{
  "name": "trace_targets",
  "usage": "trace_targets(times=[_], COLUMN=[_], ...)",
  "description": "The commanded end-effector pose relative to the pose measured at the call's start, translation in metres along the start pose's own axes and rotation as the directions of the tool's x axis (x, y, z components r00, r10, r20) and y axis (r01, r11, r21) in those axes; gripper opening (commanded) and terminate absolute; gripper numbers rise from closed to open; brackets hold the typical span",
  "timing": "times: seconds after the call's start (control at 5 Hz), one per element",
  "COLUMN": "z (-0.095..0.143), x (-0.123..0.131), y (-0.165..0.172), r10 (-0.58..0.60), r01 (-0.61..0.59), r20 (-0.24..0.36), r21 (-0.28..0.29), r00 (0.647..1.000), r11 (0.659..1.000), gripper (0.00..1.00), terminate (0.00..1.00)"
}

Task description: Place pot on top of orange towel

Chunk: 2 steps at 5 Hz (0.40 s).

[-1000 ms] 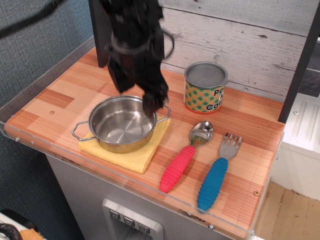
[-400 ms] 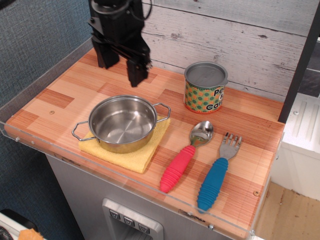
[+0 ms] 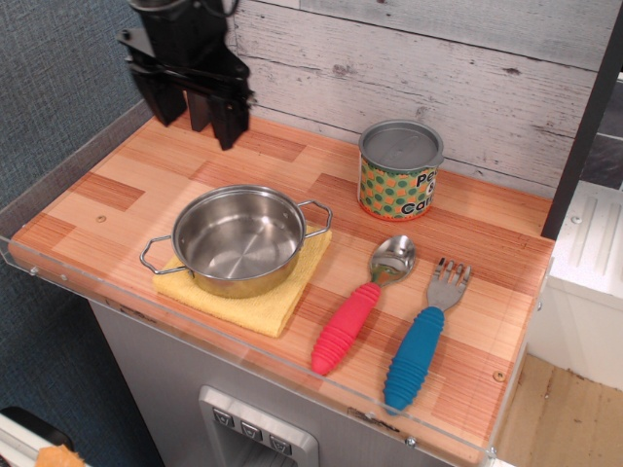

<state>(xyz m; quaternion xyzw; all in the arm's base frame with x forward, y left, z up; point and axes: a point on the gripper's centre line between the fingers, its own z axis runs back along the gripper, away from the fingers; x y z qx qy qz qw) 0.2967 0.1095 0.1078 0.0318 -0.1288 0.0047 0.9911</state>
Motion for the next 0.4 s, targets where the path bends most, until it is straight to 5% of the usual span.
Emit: trace_targets(times=[0.0,0.2], z=[0.0122,0.0122], x=[0.0007,0.0007], y=[0.0323,0.0323], r10=[0.092,0.092], r01=[-0.093,-0.093], r20=[0.026,0.026], r21=[0.033,0.033], r00=[0.995,0.995], r11=[0.995,0.995], gripper=[1.0,1.0], terminate=[0.0,1.0])
